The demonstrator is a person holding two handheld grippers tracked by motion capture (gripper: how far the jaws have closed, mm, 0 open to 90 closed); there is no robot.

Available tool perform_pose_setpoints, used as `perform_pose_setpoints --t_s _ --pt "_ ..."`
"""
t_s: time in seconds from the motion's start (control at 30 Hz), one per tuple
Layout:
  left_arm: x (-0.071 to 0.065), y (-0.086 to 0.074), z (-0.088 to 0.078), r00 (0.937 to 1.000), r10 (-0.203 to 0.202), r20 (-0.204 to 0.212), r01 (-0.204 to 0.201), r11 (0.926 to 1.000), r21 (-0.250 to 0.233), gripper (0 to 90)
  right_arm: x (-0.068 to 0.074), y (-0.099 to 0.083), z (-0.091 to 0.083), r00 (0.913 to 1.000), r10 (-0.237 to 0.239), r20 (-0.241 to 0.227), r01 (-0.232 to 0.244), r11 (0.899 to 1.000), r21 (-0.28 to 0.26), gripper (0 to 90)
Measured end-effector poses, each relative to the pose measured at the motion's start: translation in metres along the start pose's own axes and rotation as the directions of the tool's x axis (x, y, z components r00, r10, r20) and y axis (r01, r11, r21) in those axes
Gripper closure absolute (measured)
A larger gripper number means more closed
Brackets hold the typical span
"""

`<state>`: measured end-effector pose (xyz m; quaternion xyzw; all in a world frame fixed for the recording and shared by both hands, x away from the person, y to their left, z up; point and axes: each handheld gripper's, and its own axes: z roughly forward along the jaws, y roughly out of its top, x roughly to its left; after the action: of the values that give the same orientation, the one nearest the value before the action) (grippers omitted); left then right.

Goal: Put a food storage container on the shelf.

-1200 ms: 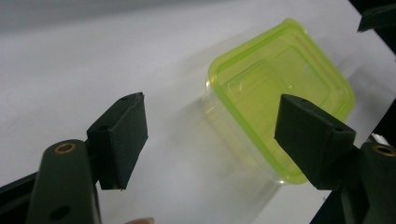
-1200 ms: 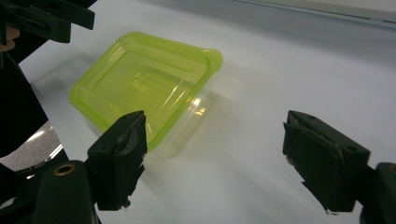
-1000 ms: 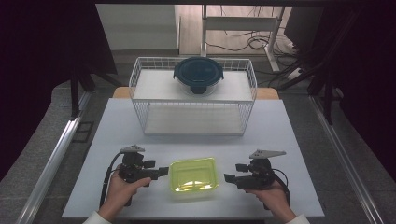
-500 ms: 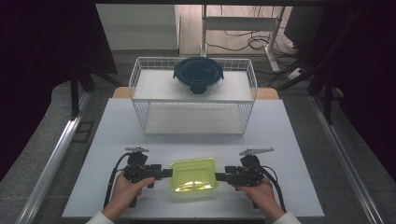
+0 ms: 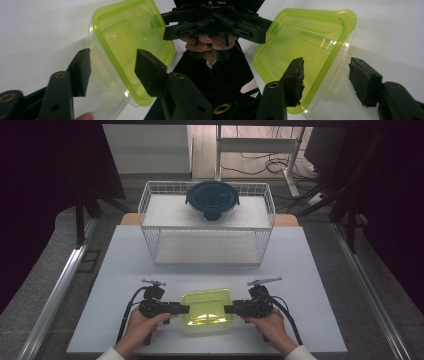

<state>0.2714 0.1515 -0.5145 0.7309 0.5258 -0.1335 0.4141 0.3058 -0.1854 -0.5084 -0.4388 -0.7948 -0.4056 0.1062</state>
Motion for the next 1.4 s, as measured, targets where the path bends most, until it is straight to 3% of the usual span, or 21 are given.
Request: perform_pose_setpoints --t_s 0.07,0.17,0.2,0.3,0.43,0.6,0.73,1.4 --pt "-0.002 0.000 0.002 0.9999 0.006 0.013 -0.006 0.9999 0.016 55.0 0.000 0.000 0.000 0.9997 0.008 -0.025 -0.008 1.000 0.003 55.4" --pt "-0.007 -0.002 0.003 0.9993 0.025 -0.029 -0.024 0.9996 0.016 61.1 0.001 -0.001 -0.001 0.9986 0.032 -0.042 -0.032 0.999 0.012 63.4" --pt "-0.008 -0.002 0.002 0.9991 0.022 -0.036 -0.022 0.9997 0.006 64.0 0.002 -0.002 -0.002 0.9993 0.026 -0.025 -0.026 1.000 0.014 66.5" --pt "-0.009 -0.003 -0.003 0.9989 0.022 -0.041 -0.023 0.9994 -0.027 70.3 0.004 -0.004 -0.006 0.9981 0.051 -0.035 -0.051 0.999 0.008 71.1" --pt "-0.011 -0.003 -0.010 0.9994 0.022 -0.025 -0.024 0.9973 -0.070 76.1 0.010 -0.005 -0.011 0.9987 0.037 -0.035 -0.037 0.999 -0.006 74.3" --pt "-0.016 -0.003 -0.017 0.9981 0.059 -0.018 -0.060 0.9939 -0.092 79.2 0.016 -0.006 -0.015 0.9999 -0.003 -0.015 0.002 1.000 -0.024 77.5" --pt "-0.022 -0.003 -0.019 0.9941 0.102 -0.036 -0.105 0.9899 -0.095 79.1 0.019 -0.006 -0.019 0.9994 -0.034 -0.002 0.034 0.998 -0.045 78.1" --pt "-0.030 0.002 -0.029 0.9887 0.147 -0.029 -0.149 0.9812 -0.122 79.6 0.029 -0.002 -0.036 0.9951 -0.097 -0.015 0.095 0.988 -0.118 78.1"
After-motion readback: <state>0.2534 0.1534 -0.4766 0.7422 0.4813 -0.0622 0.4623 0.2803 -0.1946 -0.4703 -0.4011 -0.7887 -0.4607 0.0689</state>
